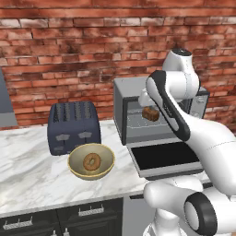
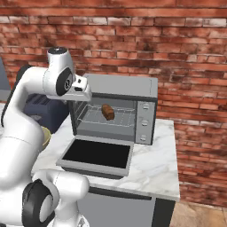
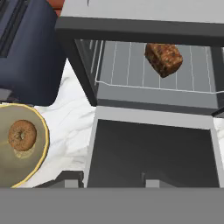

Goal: Pick up the heated bread from the toaster oven and place it in the bowl. Then move the bread bowl to the dining counter.

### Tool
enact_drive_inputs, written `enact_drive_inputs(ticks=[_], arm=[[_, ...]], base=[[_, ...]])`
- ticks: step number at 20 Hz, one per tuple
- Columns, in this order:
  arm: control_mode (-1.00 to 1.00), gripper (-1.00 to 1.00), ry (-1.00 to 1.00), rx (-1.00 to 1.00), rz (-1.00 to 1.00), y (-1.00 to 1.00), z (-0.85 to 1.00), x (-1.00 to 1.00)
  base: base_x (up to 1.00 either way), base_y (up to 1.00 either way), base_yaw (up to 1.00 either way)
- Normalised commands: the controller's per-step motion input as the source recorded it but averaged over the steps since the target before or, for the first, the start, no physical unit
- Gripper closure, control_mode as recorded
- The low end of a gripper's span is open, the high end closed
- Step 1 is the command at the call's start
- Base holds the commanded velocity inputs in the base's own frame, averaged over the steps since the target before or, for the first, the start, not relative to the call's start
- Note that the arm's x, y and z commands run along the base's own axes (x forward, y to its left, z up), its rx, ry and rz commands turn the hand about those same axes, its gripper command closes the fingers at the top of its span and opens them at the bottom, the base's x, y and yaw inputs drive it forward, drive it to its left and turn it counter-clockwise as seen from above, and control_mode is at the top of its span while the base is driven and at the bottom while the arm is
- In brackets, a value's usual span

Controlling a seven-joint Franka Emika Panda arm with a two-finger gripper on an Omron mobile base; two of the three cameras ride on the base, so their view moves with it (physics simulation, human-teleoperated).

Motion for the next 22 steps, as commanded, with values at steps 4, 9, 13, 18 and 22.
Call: enact_drive_inputs(ticks=[4, 9, 13, 18, 22], arm=[[-1.00, -1.00, -0.01, 0.00, 0.00, -0.07, -0.20, -0.06], [-1.00, -1.00, -0.05, 0.05, 0.00, -0.46, -0.67, -0.15], [-1.00, -1.00, -0.23, 0.05, 0.00, -0.51, -0.65, 0.11], [-1.00, -1.00, -0.19, 0.00, 0.00, -0.37, -0.23, 0.44], [-1.00, -1.00, -0.11, 0.00, 0.00, -0.03, -0.04, 0.48]], base=[[0.00, 0.00, 0.00], [0.00, 0.00, 0.00], [0.00, 0.00, 0.00], [0.00, 0.00, 0.00], [0.00, 0.00, 0.00]])
